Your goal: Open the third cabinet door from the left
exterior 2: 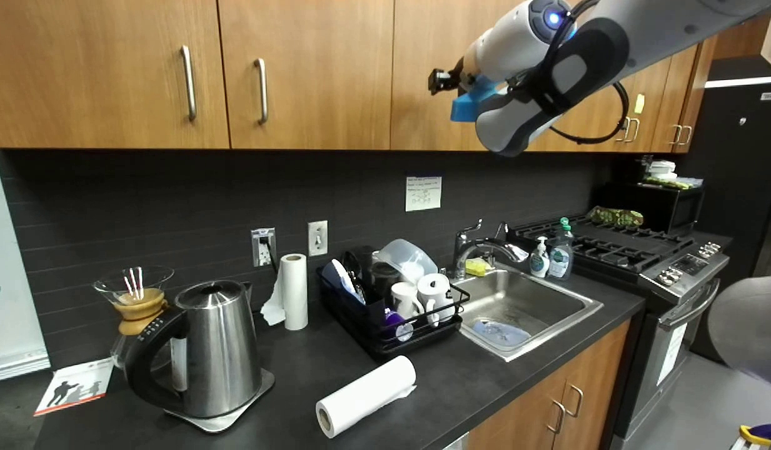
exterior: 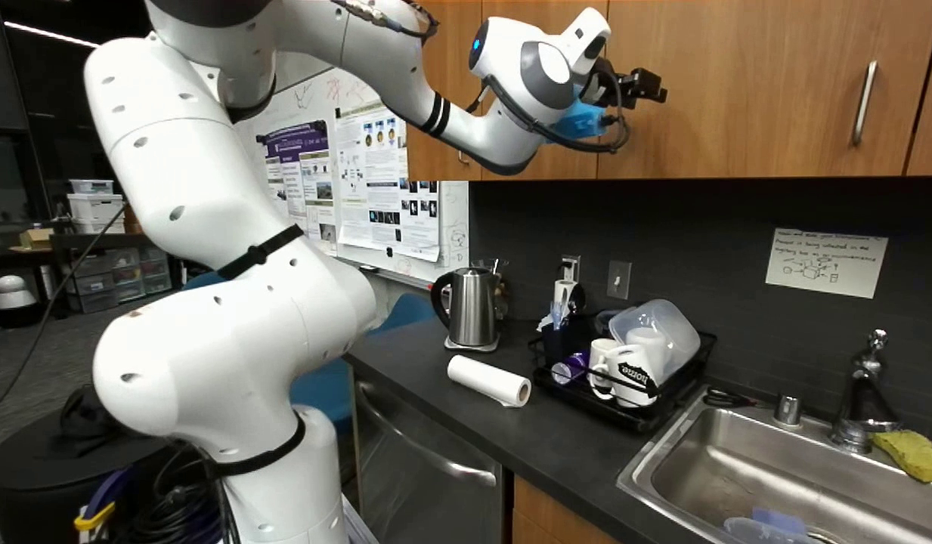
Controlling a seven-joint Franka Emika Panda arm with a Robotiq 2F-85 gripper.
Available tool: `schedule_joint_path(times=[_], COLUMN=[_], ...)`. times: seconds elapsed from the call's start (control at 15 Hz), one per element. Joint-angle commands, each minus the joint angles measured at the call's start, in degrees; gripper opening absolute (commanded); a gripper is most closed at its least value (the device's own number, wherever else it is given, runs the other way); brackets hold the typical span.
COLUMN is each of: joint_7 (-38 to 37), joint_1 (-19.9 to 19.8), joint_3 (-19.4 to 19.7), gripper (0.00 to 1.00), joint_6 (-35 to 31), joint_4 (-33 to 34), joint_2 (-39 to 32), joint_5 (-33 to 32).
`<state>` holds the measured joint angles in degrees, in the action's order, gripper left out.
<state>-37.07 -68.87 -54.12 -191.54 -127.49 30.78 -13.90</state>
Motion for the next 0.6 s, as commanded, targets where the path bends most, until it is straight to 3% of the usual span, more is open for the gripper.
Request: schedule_joint_path(times=[0.0,0.53], joint_7=[7.1,6.8], joint_1=[1.5,1.1], joint_3=[-0.4,0.4], gripper=[0.74,0.74], joint_6=[0.4,0.6], joint_4=[-1.1,-2.1], joint_2=[1.0,2.3], joint_5=[8.0,8.0])
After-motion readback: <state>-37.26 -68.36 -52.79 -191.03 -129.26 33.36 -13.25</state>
